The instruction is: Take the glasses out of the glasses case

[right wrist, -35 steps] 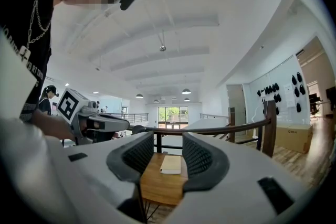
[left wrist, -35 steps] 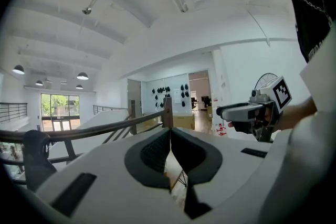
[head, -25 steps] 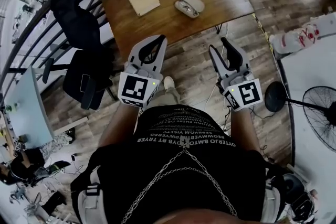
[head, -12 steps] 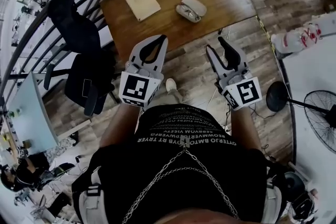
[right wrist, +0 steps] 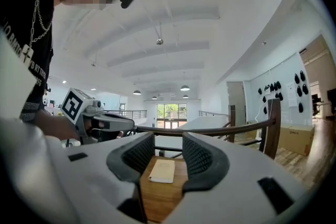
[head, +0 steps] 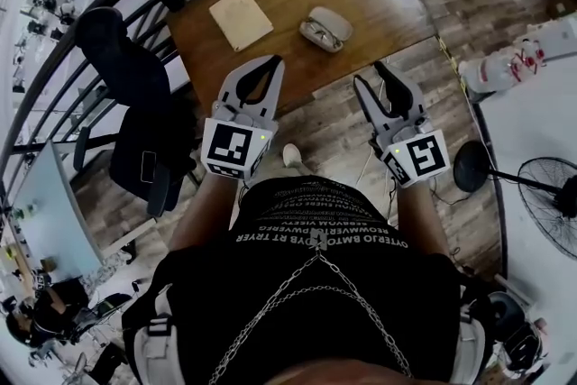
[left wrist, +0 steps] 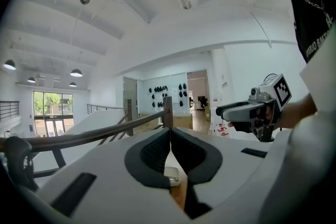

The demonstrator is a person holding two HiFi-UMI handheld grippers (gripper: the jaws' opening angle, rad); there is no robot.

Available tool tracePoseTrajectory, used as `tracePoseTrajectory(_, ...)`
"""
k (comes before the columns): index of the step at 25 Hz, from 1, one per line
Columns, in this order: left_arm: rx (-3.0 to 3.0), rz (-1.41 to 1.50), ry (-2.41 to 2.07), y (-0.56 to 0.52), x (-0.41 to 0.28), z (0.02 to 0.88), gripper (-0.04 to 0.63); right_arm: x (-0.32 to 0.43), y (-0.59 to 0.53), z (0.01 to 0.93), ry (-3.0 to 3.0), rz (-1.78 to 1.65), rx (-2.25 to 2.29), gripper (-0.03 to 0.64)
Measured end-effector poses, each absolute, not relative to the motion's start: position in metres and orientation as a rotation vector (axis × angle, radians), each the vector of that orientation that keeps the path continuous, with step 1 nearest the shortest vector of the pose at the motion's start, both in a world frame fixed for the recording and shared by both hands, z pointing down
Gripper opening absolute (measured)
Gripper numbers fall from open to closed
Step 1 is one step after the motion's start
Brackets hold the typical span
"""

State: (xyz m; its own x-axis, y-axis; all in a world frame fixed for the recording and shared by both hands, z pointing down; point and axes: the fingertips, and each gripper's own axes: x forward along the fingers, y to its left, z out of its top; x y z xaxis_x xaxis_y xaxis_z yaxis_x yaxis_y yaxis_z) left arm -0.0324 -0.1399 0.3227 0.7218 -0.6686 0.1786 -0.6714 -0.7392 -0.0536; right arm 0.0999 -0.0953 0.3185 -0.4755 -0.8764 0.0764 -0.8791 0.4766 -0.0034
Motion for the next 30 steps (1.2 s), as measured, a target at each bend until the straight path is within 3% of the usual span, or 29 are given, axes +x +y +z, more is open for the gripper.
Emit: tracePoseTrajectory(30,2.950,0.281,-1.025,-0.187,-0.023,0.329,0.029,0.104,-0.133,0.332,-2.588,0.106,1.671,0.156)
